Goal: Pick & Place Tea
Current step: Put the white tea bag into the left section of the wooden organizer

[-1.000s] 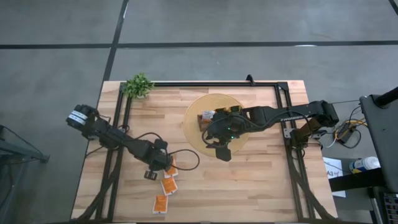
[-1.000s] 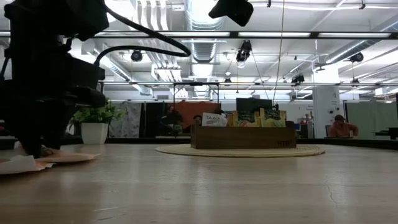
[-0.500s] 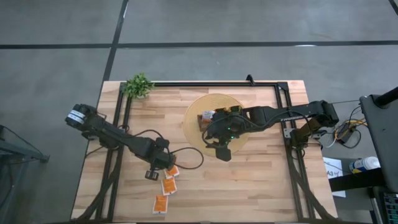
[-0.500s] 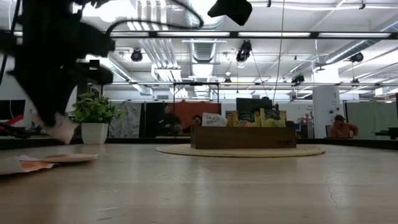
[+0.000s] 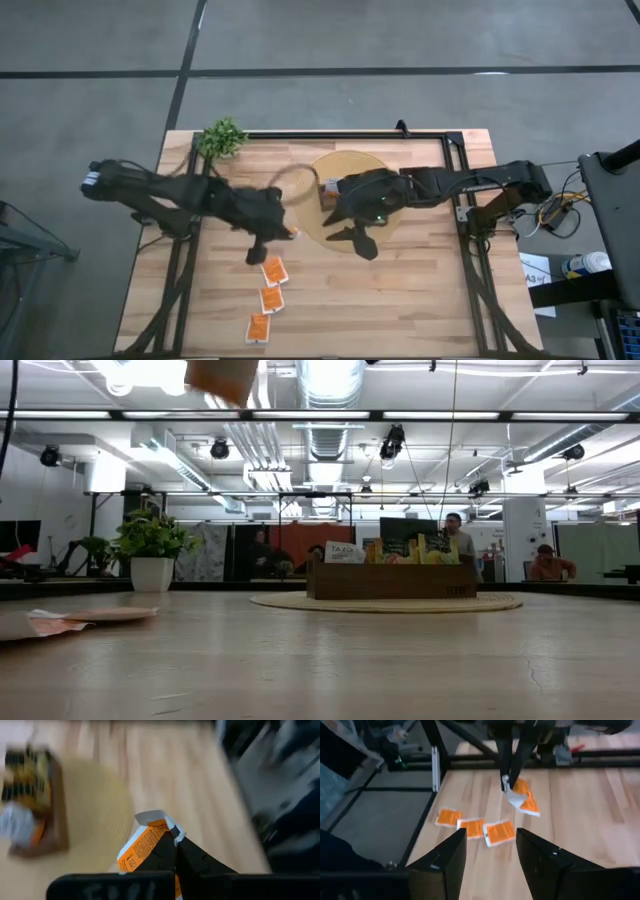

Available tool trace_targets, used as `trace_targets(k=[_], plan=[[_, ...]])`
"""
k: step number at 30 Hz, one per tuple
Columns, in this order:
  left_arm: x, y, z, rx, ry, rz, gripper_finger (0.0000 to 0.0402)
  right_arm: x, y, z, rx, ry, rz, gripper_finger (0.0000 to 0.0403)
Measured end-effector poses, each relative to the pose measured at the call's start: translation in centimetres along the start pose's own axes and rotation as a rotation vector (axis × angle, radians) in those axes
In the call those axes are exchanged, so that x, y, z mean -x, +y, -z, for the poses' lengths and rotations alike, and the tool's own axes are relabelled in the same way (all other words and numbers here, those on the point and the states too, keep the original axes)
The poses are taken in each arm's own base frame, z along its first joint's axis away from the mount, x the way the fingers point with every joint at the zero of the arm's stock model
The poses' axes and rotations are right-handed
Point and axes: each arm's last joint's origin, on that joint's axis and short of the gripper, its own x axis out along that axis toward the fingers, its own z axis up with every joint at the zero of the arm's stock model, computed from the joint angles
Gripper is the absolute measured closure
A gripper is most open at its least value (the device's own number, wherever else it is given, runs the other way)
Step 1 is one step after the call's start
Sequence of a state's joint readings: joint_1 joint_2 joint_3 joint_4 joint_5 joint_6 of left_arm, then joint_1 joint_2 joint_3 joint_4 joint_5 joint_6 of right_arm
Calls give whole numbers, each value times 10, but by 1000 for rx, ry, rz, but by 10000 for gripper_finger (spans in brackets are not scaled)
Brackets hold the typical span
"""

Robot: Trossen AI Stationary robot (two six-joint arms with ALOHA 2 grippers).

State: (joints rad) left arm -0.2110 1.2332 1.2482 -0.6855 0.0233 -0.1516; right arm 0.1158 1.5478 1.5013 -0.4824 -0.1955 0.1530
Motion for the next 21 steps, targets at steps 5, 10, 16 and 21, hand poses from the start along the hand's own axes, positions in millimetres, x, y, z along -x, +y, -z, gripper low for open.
trace_targets(k=[5, 10, 16, 21], plan=[[28, 8, -20, 49, -257, 117, 401, 10, 3, -9, 47, -84, -11, 234], [37, 9, -30, 52, -372, 191, 401, 18, 7, -19, 69, -180, -24, 234], [29, 9, -33, 62, -377, 234, 401, 24, 9, -26, 87, -255, -58, 234], [17, 8, -38, 50, -387, 289, 401, 25, 10, -27, 89, -261, -59, 234]])
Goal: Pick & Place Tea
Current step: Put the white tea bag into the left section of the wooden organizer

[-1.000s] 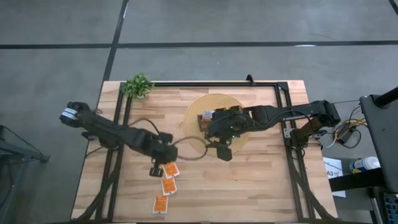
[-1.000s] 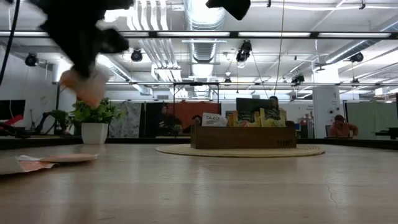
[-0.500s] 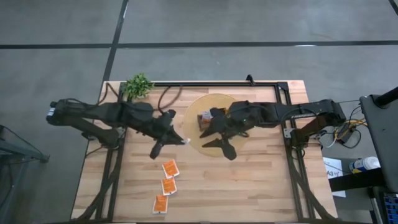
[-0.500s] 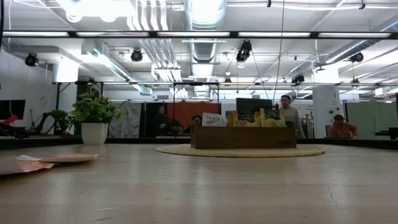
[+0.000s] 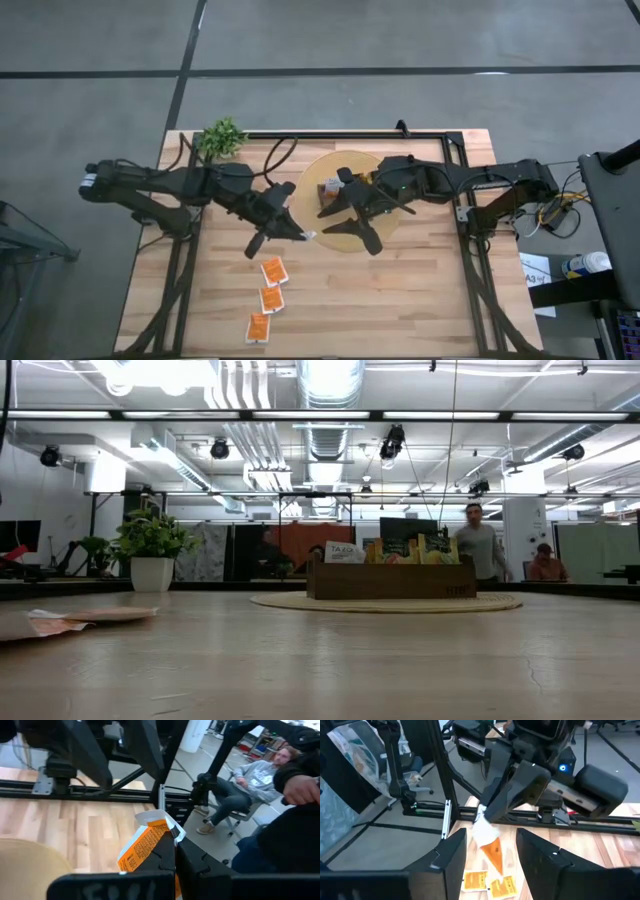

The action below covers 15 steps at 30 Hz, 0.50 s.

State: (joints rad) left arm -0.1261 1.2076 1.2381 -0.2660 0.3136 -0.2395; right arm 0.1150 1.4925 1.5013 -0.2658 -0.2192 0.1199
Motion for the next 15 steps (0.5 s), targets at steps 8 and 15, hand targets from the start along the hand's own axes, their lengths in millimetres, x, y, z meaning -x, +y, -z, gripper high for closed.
trace_targets(k=[8, 15], plan=[[-13, 5, 6, 85, 39, 11, 401, 1, 1, 3, 17, 39, -39, 234], [-17, 13, 8, 197, 60, 7, 401, 4, 0, 15, 5, 166, -30, 234]])
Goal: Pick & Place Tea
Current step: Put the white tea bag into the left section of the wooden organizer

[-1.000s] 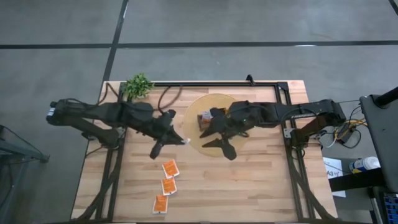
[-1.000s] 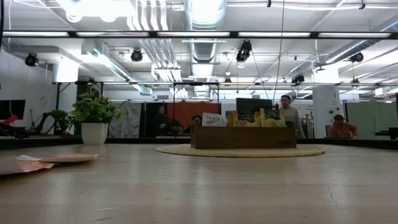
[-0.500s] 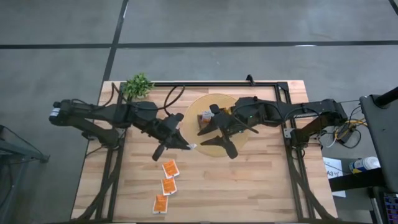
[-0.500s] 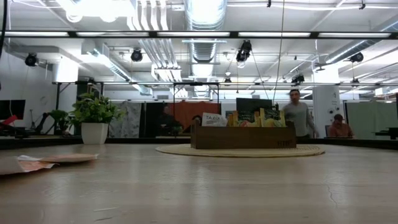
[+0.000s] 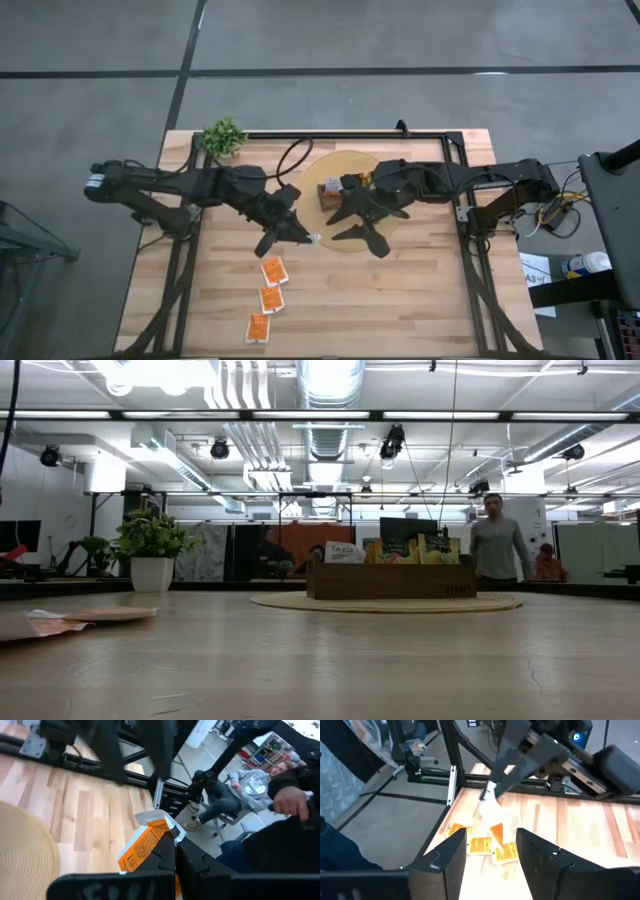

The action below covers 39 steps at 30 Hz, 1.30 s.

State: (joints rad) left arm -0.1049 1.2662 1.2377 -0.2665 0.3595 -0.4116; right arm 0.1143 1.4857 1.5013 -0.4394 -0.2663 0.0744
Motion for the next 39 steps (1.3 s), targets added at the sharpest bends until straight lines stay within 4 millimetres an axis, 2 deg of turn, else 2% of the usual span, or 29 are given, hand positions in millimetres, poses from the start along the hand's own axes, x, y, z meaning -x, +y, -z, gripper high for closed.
trace_targets(k=[19, 32, 39], plan=[[-20, 18, 6, 89, 72, -4, 401, 0, -1, 3, 43, 30, 6, 234], [-21, 24, 5, 97, 64, -20, 401, -24, -8, 13, 84, 90, 7, 234], [-20, 26, 4, 99, 62, -25, 401, -25, -8, 14, 97, 88, 6, 234]])
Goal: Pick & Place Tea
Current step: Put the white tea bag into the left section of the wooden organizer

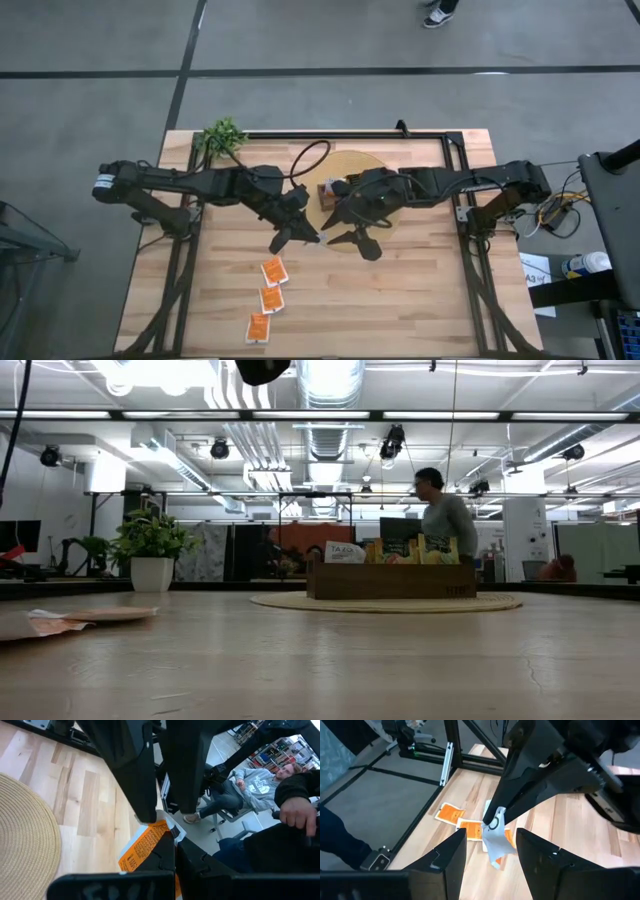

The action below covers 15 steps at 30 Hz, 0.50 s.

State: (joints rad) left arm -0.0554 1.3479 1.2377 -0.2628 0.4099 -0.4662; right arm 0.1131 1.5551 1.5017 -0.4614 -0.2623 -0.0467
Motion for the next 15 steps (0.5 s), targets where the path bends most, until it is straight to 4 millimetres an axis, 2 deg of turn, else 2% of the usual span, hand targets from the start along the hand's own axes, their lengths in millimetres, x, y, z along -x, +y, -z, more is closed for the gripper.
trace_targets(k=[9, 15], plan=[[1, 3, -2, 3, -7, -8, 401, 0, 0, 0, 2, -1, 2, 235], [2, 4, -2, 5, -9, -12, 401, -5, -2, 1, 6, 6, 3, 252]])
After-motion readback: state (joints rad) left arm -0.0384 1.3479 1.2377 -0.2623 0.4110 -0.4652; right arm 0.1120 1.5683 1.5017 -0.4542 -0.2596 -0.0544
